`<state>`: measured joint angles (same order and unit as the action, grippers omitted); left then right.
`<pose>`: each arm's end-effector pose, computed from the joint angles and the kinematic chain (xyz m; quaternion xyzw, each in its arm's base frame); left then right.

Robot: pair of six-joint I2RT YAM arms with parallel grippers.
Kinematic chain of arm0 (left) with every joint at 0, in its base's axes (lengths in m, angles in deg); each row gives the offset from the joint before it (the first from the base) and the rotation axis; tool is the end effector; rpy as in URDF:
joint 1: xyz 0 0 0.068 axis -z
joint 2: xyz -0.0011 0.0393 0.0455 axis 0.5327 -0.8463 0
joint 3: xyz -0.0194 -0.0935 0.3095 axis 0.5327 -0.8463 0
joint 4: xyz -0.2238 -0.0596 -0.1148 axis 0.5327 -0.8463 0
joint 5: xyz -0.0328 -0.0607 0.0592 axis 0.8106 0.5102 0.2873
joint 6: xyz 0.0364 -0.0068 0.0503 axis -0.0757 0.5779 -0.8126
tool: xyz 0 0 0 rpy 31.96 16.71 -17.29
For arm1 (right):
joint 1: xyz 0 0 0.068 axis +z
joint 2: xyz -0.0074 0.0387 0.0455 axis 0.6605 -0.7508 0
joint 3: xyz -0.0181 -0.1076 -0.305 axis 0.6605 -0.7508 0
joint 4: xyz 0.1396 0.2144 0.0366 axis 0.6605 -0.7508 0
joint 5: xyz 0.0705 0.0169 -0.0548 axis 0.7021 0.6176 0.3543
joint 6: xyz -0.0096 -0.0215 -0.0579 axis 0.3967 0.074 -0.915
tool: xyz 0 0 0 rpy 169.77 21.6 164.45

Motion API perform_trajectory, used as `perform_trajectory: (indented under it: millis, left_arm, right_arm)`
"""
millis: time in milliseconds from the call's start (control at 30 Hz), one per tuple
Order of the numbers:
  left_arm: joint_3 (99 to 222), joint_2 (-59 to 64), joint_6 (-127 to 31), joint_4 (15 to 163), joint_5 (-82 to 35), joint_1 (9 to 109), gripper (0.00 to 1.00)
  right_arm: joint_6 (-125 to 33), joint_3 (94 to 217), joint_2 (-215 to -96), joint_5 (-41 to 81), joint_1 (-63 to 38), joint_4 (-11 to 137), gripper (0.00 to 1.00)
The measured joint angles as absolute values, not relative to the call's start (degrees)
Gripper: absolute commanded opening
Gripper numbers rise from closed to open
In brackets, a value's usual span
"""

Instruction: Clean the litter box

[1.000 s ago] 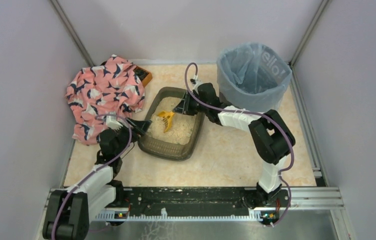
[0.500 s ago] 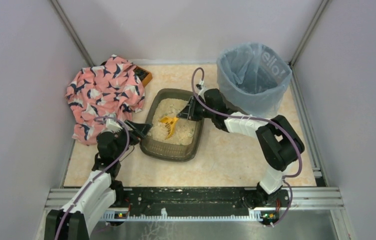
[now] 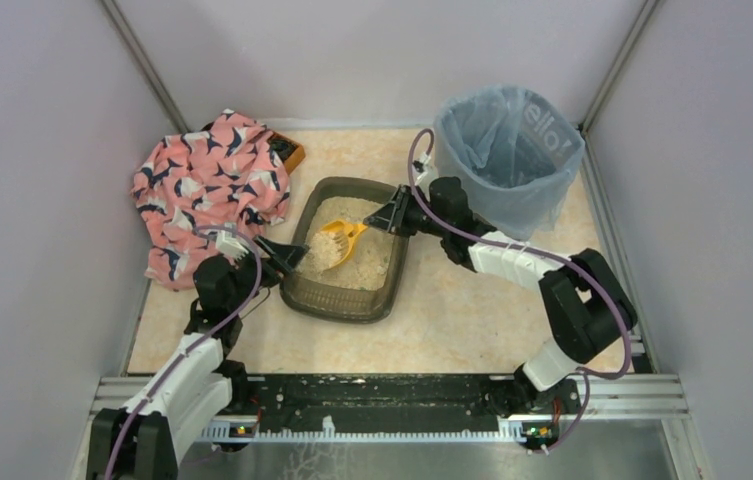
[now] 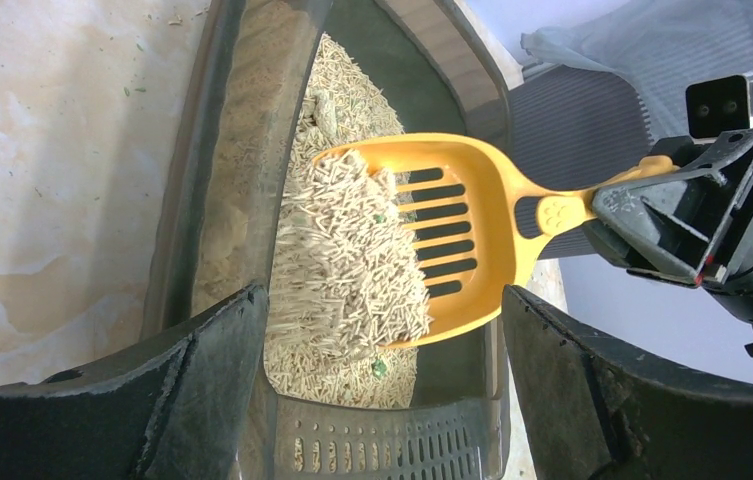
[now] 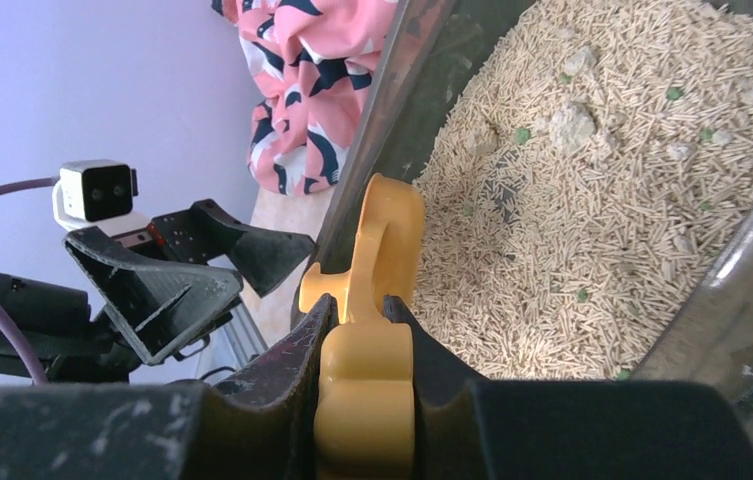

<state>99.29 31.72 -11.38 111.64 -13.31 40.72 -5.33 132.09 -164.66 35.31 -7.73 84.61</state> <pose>0.1458 -0.0373 0.2285 -0.1573 0.7502 -0.4070 0.4968 0.2899 0.2154 0.2934 -0.0247 0.7970 0.5015 0.3357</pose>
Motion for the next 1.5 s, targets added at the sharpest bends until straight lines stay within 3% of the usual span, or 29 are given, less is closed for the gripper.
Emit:
perform_trajectory:
  millis: [767, 1500]
  left_arm:
    - [100.8, 31.44, -11.84, 110.31, -12.43, 40.72, 0.92]
    - [101.32, 31.77, -12.03, 109.02, -12.35, 40.72, 0.92]
  right_arm:
    - [-1.15, 123.87, -148.62, 35.73, -15.01, 87.17, 0.0]
    - [-1.3, 123.93, -154.8, 35.07, -11.08, 89.46, 0.0]
